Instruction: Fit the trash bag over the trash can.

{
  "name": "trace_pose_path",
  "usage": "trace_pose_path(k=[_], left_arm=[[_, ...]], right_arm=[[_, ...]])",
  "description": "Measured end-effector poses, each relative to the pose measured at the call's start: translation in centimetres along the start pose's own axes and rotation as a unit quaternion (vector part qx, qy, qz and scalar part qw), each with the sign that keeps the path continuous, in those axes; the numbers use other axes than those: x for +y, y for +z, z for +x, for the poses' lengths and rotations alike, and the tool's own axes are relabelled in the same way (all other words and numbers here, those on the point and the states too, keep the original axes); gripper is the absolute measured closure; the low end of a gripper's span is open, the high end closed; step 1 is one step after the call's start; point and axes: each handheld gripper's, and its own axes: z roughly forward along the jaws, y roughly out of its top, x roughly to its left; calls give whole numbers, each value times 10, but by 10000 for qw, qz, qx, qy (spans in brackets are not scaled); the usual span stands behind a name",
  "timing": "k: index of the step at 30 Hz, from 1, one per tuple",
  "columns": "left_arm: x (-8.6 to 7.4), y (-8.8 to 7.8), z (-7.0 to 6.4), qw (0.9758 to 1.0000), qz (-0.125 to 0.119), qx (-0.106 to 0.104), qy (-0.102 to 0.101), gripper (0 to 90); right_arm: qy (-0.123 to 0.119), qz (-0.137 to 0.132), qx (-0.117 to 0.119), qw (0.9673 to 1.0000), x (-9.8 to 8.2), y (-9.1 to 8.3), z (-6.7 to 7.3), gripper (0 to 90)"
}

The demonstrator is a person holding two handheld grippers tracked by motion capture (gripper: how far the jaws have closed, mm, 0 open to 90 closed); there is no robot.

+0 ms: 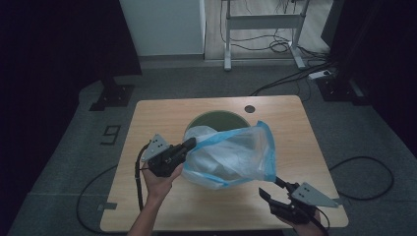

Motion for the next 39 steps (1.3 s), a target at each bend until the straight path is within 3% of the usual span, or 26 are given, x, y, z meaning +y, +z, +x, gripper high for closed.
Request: trace_pose_path(k=[5,9,15,23,28,31,35,39], left_arm=[[0,1,-2,9999,-39,102,-61,896],[2,1,-2,9999,-47,114,-77,896],[4,-1,-1,9998,-108,148,-110,896],[3,0,-1,9997,-158,146,-151,896],[4,0,0,9995,-210,127,-186,896],[5,0,3,9994,-232,152,-213,897],[10,0,10,9990,-279,189,-281,897],[13,1,21,9983,-309,260,-424,897]], right_arm=[[-19,-494,197,9986,20,-32,8,312],[-139,-635,198,9977,41,-39,13,302],[-227,-844,75,9961,77,-40,13,303],[-121,-630,-248,9976,108,-15,6,319],[69,-392,-484,9980,109,7,-5,467],[228,-233,-505,9982,105,19,-15,658],[206,-97,-457,9987,104,29,-27,872],[268,9,-670,9974,108,44,-43,888]])
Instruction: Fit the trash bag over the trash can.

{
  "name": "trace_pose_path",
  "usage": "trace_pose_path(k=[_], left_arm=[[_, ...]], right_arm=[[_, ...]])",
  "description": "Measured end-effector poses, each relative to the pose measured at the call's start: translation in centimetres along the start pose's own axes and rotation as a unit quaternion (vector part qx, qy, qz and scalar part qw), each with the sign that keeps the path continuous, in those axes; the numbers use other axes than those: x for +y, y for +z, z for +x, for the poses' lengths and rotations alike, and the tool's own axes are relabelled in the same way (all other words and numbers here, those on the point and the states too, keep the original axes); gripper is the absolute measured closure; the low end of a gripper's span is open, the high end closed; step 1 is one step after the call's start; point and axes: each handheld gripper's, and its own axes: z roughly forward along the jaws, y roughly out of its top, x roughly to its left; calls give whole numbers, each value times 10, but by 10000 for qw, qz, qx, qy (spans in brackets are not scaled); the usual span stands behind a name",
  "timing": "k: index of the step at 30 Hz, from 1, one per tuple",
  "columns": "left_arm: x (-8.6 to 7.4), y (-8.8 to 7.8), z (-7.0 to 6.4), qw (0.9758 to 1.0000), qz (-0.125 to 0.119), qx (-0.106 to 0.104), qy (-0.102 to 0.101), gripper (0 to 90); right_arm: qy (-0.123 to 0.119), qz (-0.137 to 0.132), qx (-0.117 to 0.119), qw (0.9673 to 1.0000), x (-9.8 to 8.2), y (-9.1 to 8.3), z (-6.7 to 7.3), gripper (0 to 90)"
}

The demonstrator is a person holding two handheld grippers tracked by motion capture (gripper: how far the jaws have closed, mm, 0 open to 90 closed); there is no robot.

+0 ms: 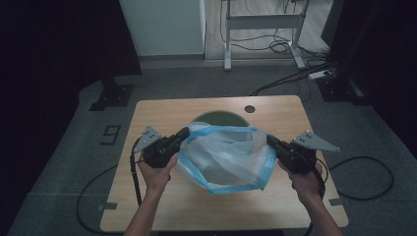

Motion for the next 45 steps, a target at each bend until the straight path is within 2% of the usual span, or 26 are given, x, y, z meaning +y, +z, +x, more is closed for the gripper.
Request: trace_pose_path(k=[3,9,16,18,26,32,36,45], left_arm=[[1,3,9,9999,38,9,-96,895],[1,10,28,9994,115,-30,-316,894],[5,23,49,9989,245,-106,-382,892],[5,28,55,9988,314,-82,-377,891],[2,48,82,9965,535,45,-647,885],[-4,59,89,9950,737,168,-657,882],[-11,65,94,9927,888,230,-779,881],[-26,77,99,9896,1041,166,-983,892]], right_arm=[[-1,85,-132,9999,3,17,-8,887],[-205,168,-350,9990,8,47,-12,880],[-287,248,-521,9979,7,80,-23,868],[-282,266,-554,9977,5,88,-27,868],[-162,455,-584,9971,-4,118,-41,868],[12,563,-563,9968,-10,133,-48,868],[69,713,-534,9960,-14,141,-49,868],[146,1071,-418,9933,-23,154,-51,869]])
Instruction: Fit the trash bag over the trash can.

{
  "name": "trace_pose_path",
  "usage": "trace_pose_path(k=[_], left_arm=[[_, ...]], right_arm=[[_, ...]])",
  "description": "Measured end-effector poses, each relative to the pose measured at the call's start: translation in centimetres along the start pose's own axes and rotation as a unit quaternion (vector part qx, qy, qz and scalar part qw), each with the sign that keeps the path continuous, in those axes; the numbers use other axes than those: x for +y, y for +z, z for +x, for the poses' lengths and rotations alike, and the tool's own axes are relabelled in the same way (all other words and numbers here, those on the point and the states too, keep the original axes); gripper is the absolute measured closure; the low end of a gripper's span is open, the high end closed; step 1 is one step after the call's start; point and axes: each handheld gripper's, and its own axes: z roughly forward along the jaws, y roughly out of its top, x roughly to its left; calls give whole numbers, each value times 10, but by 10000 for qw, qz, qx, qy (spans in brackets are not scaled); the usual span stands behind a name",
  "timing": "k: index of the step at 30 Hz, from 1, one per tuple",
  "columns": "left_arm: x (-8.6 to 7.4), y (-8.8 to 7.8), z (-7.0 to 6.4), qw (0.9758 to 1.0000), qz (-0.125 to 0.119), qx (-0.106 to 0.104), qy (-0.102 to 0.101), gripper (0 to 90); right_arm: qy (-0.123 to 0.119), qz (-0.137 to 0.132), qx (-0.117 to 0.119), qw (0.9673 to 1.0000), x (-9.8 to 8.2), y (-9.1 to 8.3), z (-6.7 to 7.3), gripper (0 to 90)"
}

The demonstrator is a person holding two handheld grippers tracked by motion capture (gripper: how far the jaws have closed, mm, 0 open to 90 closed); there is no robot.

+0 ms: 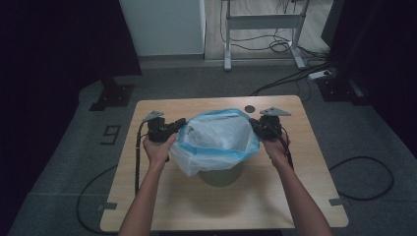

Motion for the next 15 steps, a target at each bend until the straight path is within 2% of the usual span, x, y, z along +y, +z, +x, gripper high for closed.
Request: trace_pose_path(k=[2,5,10,13,15], left_arm=[[-1,1,0,9999,98,39,-18,894],[-1,3,2,9994,283,-11,-180,894],[-2,8,5,9985,483,18,-259,893],[-4,10,7,9973,639,23,-364,893],[-7,12,9,9958,826,138,-357,894]], right_arm=[[-9,18,1,10000,-1,1,1,869],[-5,140,-8,9999,-2,5,2,869],[98,332,12,9994,-4,9,0,869],[149,446,23,9989,-5,11,-2,869],[161,571,-17,9982,-7,13,-3,870]])
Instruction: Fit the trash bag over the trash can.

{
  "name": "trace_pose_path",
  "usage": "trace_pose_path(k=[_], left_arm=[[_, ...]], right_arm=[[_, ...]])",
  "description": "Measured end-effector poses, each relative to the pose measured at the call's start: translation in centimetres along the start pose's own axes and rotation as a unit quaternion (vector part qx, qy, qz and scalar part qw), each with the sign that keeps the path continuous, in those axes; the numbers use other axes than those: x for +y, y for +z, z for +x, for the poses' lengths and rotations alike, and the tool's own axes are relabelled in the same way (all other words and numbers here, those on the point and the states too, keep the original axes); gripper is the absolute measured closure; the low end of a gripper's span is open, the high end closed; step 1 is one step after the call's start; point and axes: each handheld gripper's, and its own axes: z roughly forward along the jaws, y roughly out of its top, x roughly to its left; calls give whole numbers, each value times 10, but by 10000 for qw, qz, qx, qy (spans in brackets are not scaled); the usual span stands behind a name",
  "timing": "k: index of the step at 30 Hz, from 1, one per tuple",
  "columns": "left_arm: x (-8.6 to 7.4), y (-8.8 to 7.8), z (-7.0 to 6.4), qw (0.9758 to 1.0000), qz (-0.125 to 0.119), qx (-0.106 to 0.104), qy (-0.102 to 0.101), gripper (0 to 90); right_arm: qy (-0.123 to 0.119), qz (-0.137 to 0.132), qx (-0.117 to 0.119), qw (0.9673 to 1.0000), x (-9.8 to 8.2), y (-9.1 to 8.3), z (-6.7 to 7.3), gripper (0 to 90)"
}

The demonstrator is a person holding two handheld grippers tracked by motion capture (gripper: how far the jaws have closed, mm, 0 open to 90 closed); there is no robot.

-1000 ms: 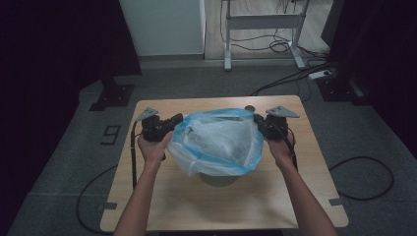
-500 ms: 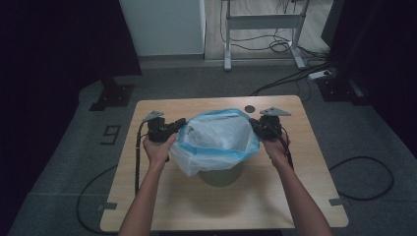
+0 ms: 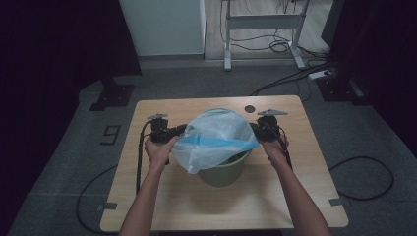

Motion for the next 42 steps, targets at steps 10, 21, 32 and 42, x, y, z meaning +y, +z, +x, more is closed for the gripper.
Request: trace_pose_path(k=[10,21,32,42], left_arm=[[-12,-10,4,9994,-198,-265,-73,869],[-9,-19,-6,9985,-464,-265,110,854],[-10,-25,-10,9979,-570,-207,210,854],[-9,-30,-11,9978,-599,-188,227,851]], right_arm=[[343,-238,-162,9990,-14,-7,-11,713],[466,-1368,0,9895,-9,-80,-12,489],[-858,-1398,1059,9808,-24,-138,62,314],[-1409,-971,1575,9726,-21,-123,85,494]])
